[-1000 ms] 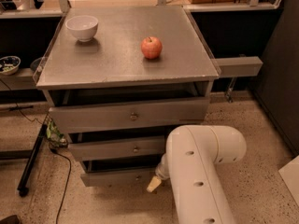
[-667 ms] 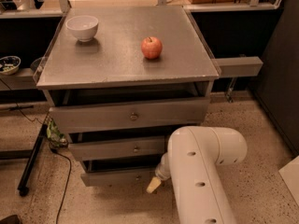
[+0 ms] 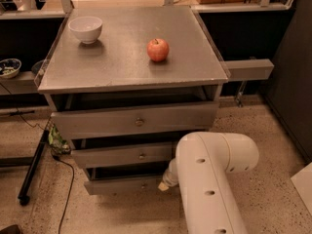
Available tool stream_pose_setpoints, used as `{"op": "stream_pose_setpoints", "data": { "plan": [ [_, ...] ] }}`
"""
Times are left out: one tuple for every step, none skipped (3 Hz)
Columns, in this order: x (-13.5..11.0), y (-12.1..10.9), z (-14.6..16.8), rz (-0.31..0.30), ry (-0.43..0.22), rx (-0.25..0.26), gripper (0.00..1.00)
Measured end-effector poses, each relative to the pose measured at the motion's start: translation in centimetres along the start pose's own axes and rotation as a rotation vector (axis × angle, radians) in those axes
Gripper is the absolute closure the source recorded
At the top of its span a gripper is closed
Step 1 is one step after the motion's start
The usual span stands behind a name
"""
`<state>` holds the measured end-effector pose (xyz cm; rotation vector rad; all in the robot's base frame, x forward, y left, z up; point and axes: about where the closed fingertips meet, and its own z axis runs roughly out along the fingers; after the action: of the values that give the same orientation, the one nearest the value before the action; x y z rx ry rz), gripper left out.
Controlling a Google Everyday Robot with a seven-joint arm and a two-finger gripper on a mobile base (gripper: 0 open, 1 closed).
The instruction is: Open bottom drawer
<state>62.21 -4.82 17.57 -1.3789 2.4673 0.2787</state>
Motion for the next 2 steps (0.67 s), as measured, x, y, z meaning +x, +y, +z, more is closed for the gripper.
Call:
{"op": "stream_pose_setpoints", "data": {
  "plan": [
    [0.0, 0.0, 0.0, 0.0, 0.0, 0.0, 0.73],
    [0.0, 0.0, 0.0, 0.0, 0.0, 0.0, 0.96]
  ]
}}
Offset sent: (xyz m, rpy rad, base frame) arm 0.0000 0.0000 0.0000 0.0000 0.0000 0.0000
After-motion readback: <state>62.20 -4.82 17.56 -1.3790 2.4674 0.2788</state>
